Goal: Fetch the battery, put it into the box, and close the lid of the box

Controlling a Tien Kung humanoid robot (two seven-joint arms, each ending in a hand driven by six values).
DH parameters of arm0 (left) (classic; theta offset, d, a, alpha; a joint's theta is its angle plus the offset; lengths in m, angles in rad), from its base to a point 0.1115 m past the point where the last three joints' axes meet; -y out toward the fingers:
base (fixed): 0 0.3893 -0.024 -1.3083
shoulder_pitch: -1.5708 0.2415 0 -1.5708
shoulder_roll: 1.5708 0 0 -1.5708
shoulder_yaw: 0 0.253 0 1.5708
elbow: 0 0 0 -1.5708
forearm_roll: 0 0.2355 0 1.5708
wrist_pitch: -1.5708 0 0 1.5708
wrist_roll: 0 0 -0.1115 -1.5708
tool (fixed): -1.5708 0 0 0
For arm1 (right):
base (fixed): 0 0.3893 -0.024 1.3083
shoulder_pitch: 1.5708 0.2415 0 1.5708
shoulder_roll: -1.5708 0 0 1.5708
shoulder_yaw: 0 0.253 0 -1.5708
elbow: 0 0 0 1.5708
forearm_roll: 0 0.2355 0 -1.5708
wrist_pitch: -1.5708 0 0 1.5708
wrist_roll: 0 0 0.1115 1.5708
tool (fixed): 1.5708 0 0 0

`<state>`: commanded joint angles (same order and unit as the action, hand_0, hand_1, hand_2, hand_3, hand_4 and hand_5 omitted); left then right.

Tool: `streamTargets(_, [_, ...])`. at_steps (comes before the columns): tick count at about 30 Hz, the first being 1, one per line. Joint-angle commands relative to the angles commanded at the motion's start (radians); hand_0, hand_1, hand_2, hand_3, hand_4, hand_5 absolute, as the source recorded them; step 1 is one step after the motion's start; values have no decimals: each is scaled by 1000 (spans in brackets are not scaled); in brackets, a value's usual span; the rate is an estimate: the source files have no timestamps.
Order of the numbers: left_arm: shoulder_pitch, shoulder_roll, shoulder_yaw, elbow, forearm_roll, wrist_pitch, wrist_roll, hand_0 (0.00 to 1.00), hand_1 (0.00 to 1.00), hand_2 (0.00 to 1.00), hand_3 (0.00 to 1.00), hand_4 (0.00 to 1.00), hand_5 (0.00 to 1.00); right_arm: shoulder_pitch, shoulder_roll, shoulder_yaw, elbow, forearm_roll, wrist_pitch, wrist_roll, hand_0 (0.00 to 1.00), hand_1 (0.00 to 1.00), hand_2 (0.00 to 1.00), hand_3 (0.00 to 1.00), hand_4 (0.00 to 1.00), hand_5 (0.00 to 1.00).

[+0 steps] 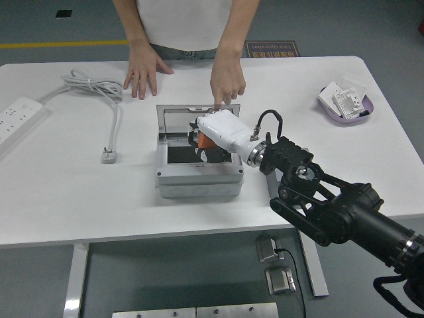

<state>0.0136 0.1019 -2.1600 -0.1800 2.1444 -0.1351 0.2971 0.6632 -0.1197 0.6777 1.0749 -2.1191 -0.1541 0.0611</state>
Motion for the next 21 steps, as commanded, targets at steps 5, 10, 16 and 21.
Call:
streamTargets(5, [0, 0, 0, 0, 0, 0, 0, 640, 661, 716, 836, 883, 651, -1, 3, 5, -4, 10, -10, 15, 85, 223, 271, 296, 67, 2])
streamTargets(10, [-1, 0, -1, 0, 1, 0, 0, 640, 661, 716, 836, 883, 652, -1, 3, 7, -10, 13, -13, 24, 122, 236, 284, 329, 88, 2])
streamTargets(16, [-1, -1, -1, 0, 1, 0, 0, 641, 661, 716, 836, 883, 652, 0, 3, 7, -16, 9, -12, 27, 214, 307, 361, 499, 303, 116])
streamTargets(21, [-2, -1, 1, 0, 0, 0, -1, 640, 662, 716, 836, 884, 652, 1, 1, 7, -22, 7, -4, 24, 263, 362, 430, 628, 494, 109])
